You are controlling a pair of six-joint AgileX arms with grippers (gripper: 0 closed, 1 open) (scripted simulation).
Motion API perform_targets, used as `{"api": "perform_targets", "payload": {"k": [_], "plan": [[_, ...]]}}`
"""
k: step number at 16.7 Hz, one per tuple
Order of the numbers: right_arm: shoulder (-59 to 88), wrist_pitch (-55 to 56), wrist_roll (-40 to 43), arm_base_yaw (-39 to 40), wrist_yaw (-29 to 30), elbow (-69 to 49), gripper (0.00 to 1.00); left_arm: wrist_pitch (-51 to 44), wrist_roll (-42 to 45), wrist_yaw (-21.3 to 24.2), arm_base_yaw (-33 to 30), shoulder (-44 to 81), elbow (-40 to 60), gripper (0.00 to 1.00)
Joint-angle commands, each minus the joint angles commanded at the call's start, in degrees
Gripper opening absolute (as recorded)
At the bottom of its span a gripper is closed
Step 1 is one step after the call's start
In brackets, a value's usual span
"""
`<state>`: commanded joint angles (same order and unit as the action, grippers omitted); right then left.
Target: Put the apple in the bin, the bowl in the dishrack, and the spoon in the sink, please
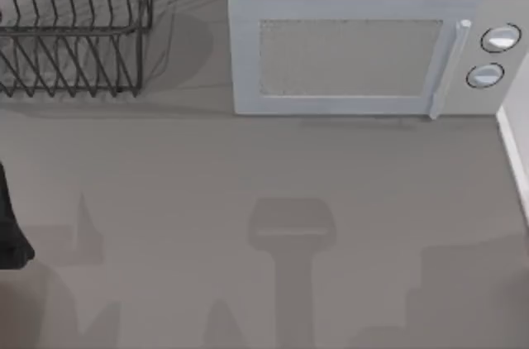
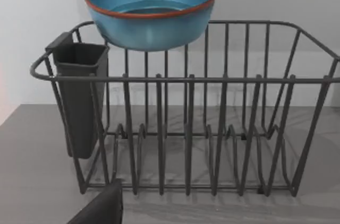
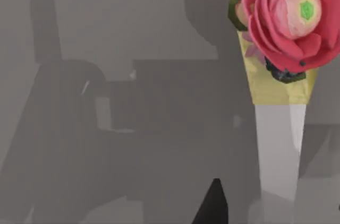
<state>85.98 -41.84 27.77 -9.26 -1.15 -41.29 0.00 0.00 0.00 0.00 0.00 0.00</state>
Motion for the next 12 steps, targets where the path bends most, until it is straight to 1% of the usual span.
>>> {"api": "perform_targets", "payload": {"k": [5, 7, 9, 12], "plan": [[-4.09, -15.64, 0.19, -0.11, 0.00, -7.31, 0.00, 0.00, 0.00, 0.00, 0.00, 0.00, 0.00, 1.00], [-6.46, -20.04, 0.19, -0.14, 0.01, -10.49, 0.00, 0.00, 0.00, 0.00, 0.00, 0.00, 0.00, 1.00], [-8.24, -22.00, 0.09, -0.13, 0.01, -12.39, 0.00, 0.00, 0.00, 0.00, 0.00, 0.00, 0.00, 1.00], [-8.34, -22.11, 0.08, -0.13, 0.01, -12.49, 0.00, 0.00, 0.00, 0.00, 0.00, 0.00, 0.00, 1.00]]}}
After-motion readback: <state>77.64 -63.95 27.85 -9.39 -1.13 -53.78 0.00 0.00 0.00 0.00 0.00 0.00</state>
